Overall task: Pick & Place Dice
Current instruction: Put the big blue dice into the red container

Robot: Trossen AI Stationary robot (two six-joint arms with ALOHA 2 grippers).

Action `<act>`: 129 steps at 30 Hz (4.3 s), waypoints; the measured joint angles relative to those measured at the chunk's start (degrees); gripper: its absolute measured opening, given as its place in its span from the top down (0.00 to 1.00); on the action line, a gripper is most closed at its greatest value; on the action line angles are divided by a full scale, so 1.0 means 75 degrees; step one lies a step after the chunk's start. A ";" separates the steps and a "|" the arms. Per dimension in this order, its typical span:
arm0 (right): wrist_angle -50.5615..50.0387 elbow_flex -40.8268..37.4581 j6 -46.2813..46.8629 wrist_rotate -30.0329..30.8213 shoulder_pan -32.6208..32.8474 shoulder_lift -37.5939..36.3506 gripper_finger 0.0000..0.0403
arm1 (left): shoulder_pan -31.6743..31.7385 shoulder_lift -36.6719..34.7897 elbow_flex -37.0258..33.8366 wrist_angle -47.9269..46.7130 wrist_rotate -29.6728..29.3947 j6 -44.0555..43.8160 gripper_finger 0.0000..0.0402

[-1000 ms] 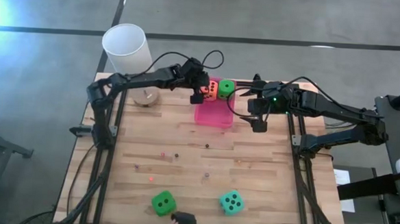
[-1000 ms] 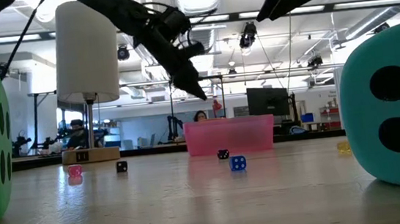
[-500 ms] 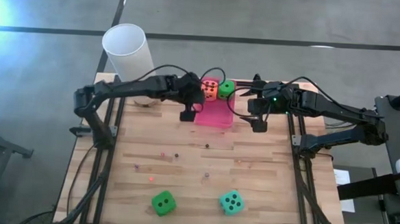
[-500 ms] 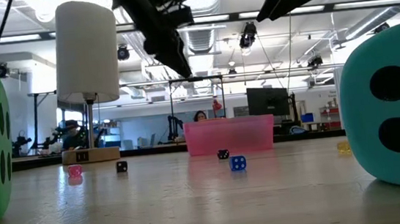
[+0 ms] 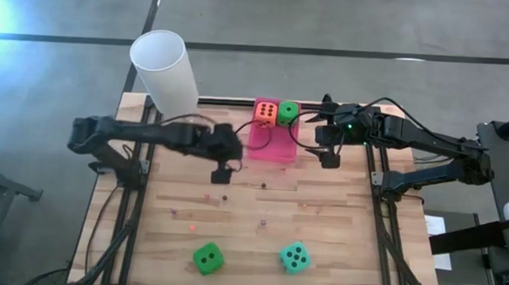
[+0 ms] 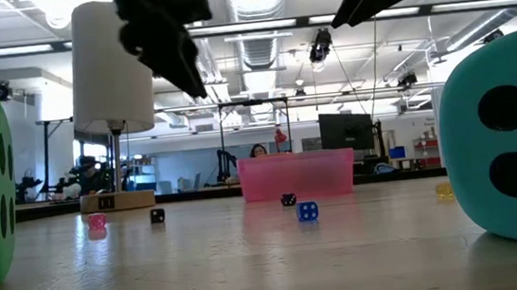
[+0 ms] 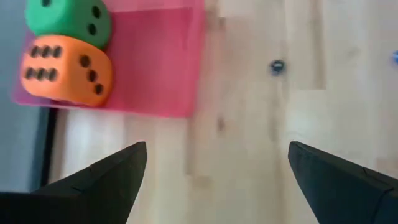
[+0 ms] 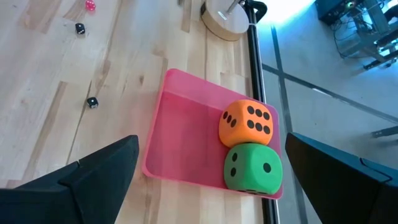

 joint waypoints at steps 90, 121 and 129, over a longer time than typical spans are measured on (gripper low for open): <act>-0.2476 -0.0003 1.0873 0.1808 0.5938 0.1225 0.01 | -0.1837 -0.2487 -0.2700 0.2218 -0.0200 -0.0673 0.02; -0.3567 0.3903 1.4558 0.0778 0.6712 0.5719 0.01 | -0.1837 -0.2487 -0.2706 0.2282 -0.0162 -0.1099 0.03; -0.3623 0.4006 1.5462 0.0743 0.6749 0.6097 0.01 | -0.1840 -0.2484 -0.2709 0.2279 -0.0161 -0.1013 0.02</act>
